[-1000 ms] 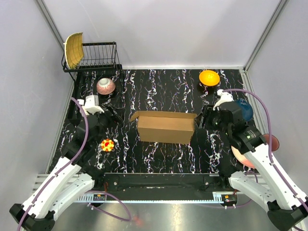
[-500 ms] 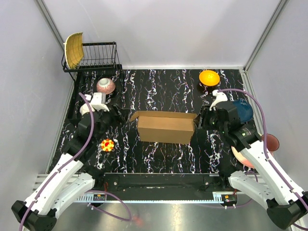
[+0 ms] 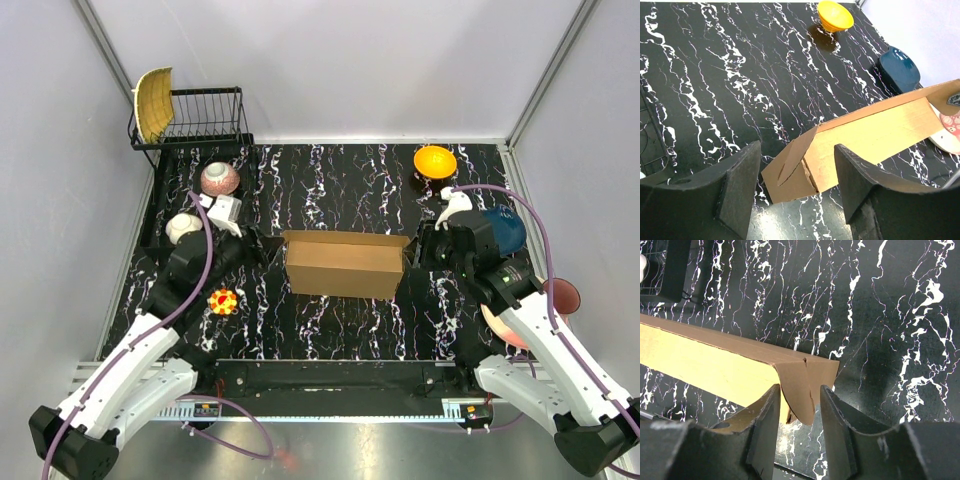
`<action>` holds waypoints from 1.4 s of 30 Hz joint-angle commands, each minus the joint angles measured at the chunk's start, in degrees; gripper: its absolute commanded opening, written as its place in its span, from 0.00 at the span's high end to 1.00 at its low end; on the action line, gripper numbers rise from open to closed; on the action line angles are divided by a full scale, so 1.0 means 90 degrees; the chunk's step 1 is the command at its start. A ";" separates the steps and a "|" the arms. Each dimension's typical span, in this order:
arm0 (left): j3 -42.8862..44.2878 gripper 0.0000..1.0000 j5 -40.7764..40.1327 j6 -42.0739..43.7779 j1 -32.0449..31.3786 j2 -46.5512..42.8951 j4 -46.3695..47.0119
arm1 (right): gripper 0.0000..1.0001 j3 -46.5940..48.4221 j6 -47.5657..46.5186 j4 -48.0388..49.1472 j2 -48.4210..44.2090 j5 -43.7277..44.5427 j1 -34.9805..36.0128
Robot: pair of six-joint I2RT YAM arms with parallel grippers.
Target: Fold the paper box
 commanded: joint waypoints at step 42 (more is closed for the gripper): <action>0.0326 0.88 0.0457 0.0476 0.0036 0.0572 0.0012 | 0.70 0.0394 0.0287 0.0199 0.0055 -0.0318 0.0040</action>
